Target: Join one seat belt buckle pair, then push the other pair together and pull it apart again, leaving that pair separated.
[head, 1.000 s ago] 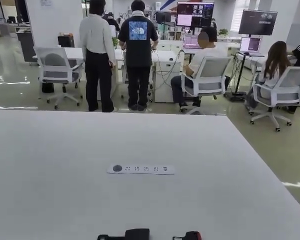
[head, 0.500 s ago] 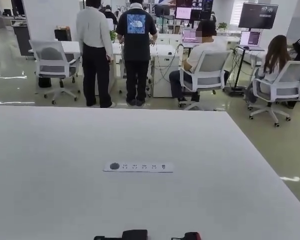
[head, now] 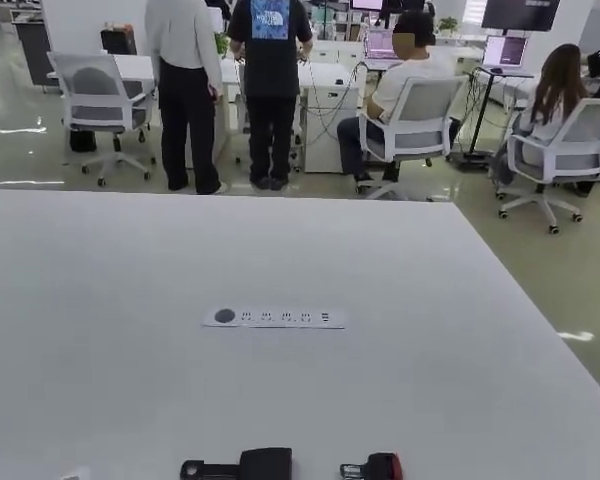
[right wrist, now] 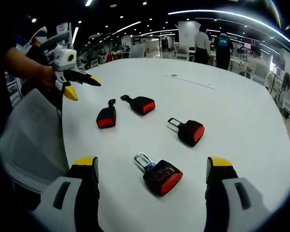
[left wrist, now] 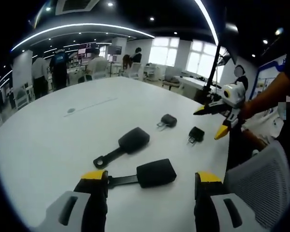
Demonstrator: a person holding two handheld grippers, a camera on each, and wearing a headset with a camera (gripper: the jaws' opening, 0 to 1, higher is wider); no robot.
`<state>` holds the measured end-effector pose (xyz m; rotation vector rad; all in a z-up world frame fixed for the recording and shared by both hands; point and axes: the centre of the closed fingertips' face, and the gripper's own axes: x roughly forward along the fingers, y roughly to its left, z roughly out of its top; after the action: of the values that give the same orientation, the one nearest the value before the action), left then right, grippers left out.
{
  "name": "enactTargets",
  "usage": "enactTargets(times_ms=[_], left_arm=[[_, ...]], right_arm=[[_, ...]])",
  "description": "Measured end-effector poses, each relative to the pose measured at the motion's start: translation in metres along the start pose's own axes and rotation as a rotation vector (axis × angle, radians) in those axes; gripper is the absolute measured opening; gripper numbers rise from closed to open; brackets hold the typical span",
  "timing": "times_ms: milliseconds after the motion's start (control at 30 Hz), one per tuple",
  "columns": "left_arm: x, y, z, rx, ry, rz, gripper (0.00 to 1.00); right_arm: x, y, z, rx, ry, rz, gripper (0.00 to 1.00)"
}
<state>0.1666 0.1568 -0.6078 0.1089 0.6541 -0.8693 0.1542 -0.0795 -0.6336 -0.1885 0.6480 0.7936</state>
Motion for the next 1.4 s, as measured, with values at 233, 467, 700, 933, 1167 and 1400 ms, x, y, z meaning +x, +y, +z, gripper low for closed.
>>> enactTargets(times_ms=[233, 467, 700, 933, 1167, 1400], left_arm=[[0.011, 0.003, -0.008, 0.04, 0.048, -0.06, 0.71], [0.023, 0.005, -0.018, 0.079, 0.112, -0.108, 0.71], [0.033, -0.001, -0.014, 0.147, 0.148, -0.16, 0.68], [0.048, -0.007, -0.017, 0.228, 0.195, -0.216, 0.63], [0.058, -0.007, -0.025, 0.309, 0.243, -0.272, 0.62], [0.068, -0.013, -0.031, 0.449, 0.31, -0.35, 0.58]], right_arm=[[0.008, -0.002, -0.005, -0.031, 0.039, 0.066, 0.89], [0.015, 0.002, -0.01, -0.061, 0.089, 0.136, 0.87], [0.018, -0.005, -0.015, -0.075, 0.12, 0.191, 0.84], [0.023, -0.011, -0.024, -0.102, 0.157, 0.244, 0.78], [0.024, -0.005, -0.036, -0.156, 0.22, 0.328, 0.72], [0.025, -0.004, -0.045, -0.207, 0.268, 0.387, 0.67]])
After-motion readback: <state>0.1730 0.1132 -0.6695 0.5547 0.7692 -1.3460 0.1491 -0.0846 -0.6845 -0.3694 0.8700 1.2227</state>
